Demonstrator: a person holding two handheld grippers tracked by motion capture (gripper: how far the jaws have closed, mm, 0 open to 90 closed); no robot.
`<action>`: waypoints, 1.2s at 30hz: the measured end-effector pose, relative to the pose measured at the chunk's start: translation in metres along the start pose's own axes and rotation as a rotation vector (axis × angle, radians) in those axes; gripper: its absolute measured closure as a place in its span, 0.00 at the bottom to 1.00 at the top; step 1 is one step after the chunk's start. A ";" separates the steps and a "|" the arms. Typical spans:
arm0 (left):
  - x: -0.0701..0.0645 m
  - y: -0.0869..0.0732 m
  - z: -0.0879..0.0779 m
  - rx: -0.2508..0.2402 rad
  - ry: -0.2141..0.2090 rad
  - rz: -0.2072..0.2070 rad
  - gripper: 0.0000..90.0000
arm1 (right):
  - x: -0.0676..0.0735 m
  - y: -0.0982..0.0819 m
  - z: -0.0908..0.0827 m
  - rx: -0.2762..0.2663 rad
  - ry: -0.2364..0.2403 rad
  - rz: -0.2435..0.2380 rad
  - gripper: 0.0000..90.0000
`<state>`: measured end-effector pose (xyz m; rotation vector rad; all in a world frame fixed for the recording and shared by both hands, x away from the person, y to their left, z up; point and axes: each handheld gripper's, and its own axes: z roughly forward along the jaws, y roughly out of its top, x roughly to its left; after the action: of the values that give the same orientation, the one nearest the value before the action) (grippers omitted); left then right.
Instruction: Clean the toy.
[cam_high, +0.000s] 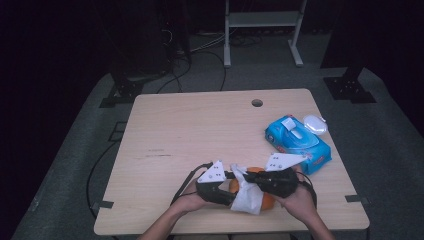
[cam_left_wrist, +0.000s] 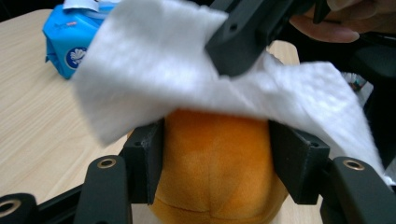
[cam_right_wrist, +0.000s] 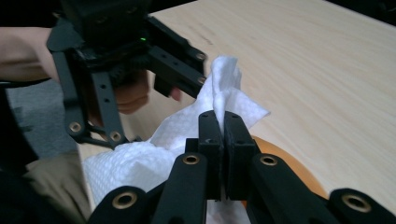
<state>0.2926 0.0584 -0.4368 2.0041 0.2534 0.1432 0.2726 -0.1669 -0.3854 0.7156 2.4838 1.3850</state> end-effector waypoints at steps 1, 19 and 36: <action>0.000 -0.001 0.000 -0.004 0.000 -0.005 0.44 | 0.000 0.000 0.001 0.012 -0.008 -0.012 0.96; 0.001 0.000 0.007 -0.030 -0.033 -0.060 0.40 | 0.003 0.003 -0.001 0.003 0.024 -0.007 0.96; 0.012 -0.007 0.003 -0.047 -0.065 -0.079 0.25 | -0.021 -0.012 -0.016 0.007 -0.041 0.055 0.96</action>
<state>0.3038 0.0616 -0.4442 1.9450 0.2847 0.0329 0.2801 -0.1946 -0.3879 0.8117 2.4568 1.3665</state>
